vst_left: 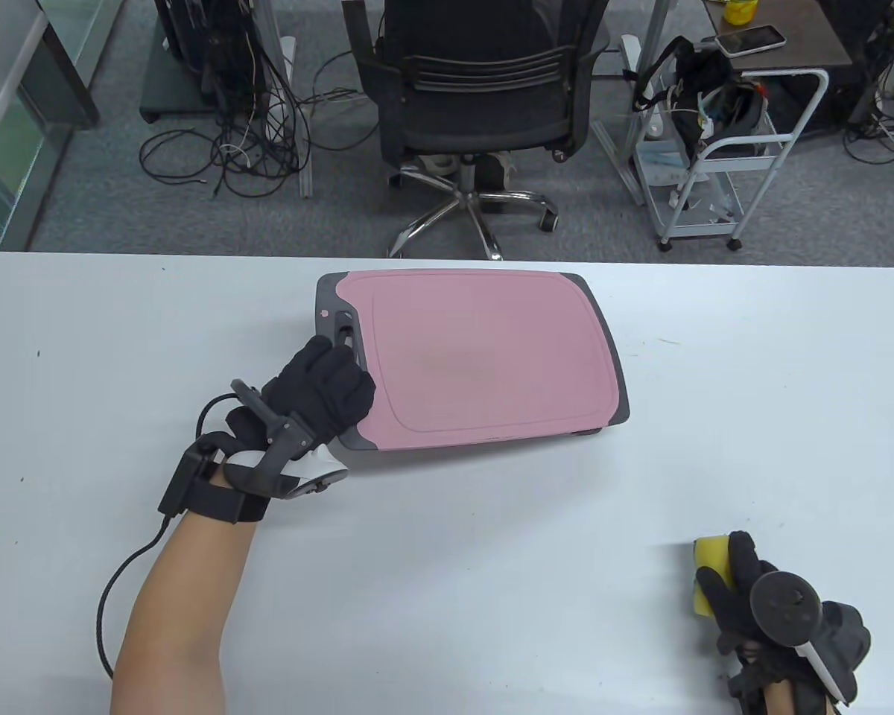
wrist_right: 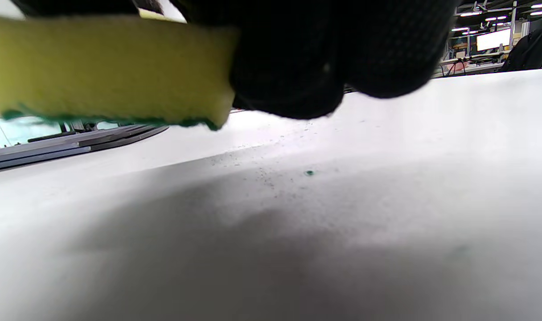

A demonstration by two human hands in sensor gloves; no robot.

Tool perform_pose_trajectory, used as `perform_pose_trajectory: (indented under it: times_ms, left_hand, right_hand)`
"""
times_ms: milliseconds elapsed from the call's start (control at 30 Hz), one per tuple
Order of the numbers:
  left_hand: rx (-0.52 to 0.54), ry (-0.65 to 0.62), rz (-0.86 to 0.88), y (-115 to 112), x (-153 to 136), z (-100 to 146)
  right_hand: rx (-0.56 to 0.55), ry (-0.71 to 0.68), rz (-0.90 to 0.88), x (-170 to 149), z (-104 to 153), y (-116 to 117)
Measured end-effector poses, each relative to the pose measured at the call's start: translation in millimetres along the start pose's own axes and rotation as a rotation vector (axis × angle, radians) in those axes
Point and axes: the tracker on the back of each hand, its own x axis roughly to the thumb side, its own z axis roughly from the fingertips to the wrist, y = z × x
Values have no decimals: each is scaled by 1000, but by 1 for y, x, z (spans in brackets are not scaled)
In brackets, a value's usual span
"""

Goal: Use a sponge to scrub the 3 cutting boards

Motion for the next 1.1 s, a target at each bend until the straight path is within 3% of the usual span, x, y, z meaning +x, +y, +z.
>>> perform_pose_trajectory:
  times_ms: [133, 233, 467, 633, 667, 700, 733, 867, 1100]
  left_hand:
    - [-79, -59, -27, -21, -1, 4]
    - [-186, -32, -51, -41, -8, 9]
    - [-688, -74, -331, -91, 3, -1]
    - [-783, -97, -338, -108, 12, 4]
    - [-838, -97, -331, -112, 13, 4]
    - [-981, -100, -317, -118, 14, 6]
    - [-1049, -82, -338, -119, 13, 7]
    - [-973, -29, -301, -96, 21, 13]
    - [-825, 287, 102, -38, 39, 35]
  right_hand:
    - [-7, 0, -6, 0, 0, 0]
    - [-5, -1, -10, 0, -1, 1]
    - [17, -9, 5, 5, -1, 6]
    - [19, -13, 6, 6, 1, 7]
    - [20, -13, 5, 6, 1, 7]
    - [23, -13, 4, 6, 1, 7]
    - [28, -13, 5, 6, 1, 8]
    - [44, -14, 22, 7, 0, 10]
    - [39, -11, 47, 9, 0, 11]
